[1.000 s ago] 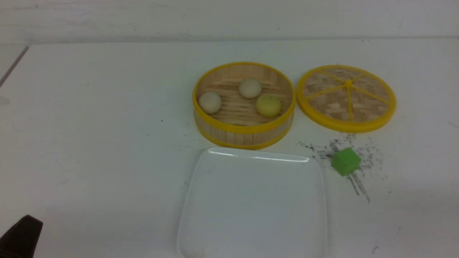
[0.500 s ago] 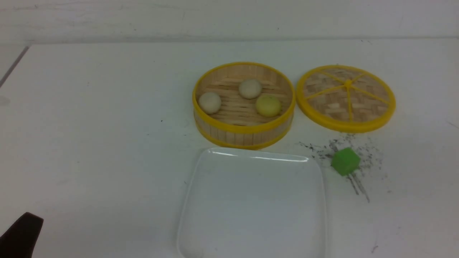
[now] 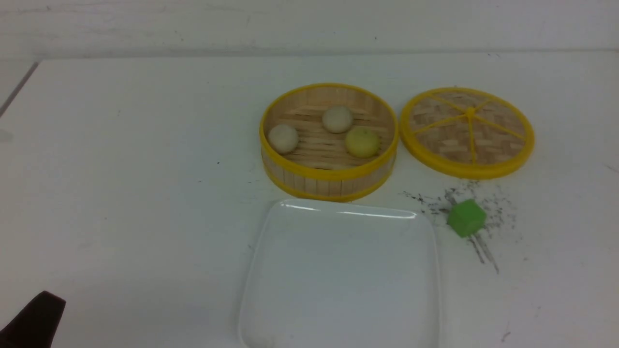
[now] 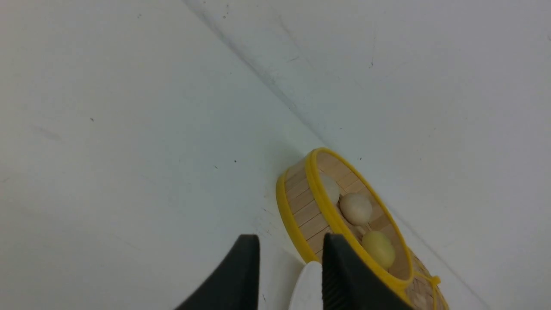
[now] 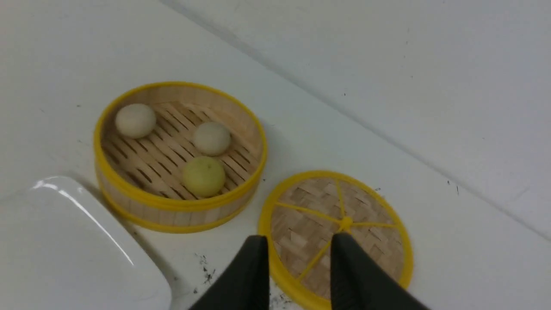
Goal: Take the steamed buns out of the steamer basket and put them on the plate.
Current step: Use the right arm to grab the steamed stuffed bun that is closest to it
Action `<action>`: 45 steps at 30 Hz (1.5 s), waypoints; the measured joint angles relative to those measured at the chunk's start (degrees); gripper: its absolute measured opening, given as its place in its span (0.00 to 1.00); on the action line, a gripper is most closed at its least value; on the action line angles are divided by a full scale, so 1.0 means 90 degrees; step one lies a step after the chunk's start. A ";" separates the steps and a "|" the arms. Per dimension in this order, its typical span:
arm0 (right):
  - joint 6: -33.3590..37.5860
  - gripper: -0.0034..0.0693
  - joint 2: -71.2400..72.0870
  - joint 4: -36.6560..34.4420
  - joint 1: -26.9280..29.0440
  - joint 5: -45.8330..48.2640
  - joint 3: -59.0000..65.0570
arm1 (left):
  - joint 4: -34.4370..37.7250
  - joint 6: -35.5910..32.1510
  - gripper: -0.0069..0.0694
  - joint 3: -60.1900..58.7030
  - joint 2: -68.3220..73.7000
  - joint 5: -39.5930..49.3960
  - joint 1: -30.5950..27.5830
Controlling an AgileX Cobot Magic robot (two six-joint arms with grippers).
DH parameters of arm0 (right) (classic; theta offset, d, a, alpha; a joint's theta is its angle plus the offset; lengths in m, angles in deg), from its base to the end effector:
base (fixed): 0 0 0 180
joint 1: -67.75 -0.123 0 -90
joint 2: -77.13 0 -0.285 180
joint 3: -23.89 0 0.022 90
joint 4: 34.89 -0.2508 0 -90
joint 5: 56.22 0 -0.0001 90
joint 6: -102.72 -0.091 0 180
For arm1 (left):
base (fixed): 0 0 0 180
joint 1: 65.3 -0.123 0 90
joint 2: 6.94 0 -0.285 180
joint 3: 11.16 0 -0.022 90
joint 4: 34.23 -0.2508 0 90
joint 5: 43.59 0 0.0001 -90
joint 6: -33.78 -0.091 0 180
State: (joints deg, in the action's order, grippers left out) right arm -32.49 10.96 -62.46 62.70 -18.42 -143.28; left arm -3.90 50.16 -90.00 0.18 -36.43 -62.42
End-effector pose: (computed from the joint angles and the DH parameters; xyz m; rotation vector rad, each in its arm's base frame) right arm 0.2037 0.0440 0.4183 -0.6438 1.8559 0.0869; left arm 0.0562 -0.0086 0.1944 -0.5684 1.5551 -0.7134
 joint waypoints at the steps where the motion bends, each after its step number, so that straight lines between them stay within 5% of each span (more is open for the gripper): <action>1: 0.0042 0.33 -0.0132 -0.0019 0.0000 0.0000 -0.0030 | 0.0000 0.0000 0.41 0.0000 0.0000 0.0000 0.0000; 11: 0.1462 0.34 -0.3122 -0.2381 0.0000 0.1000 -0.1938 | -0.0007 0.0000 0.41 0.0000 0.0000 -0.0004 0.0000; 20: 0.1402 0.42 -0.5432 -0.2556 0.0014 0.2761 -0.3900 | -0.0007 0.0000 0.41 0.0000 0.0000 0.0003 0.0000; 38: 0.1083 0.43 -0.7302 -0.1326 -0.0659 0.2551 -0.5651 | -0.0038 -0.0021 0.41 0.0000 0.0000 0.0020 0.0000; 45: 0.0626 0.43 -0.7892 -0.0051 -0.1179 0.2555 -0.6176 | -0.0051 -0.0145 0.41 0.0000 0.0000 0.0346 0.0000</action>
State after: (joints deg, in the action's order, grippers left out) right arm -26.85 -60.07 -62.91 52.08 4.58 -198.86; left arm -4.36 48.86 -90.00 0.18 -33.32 -62.42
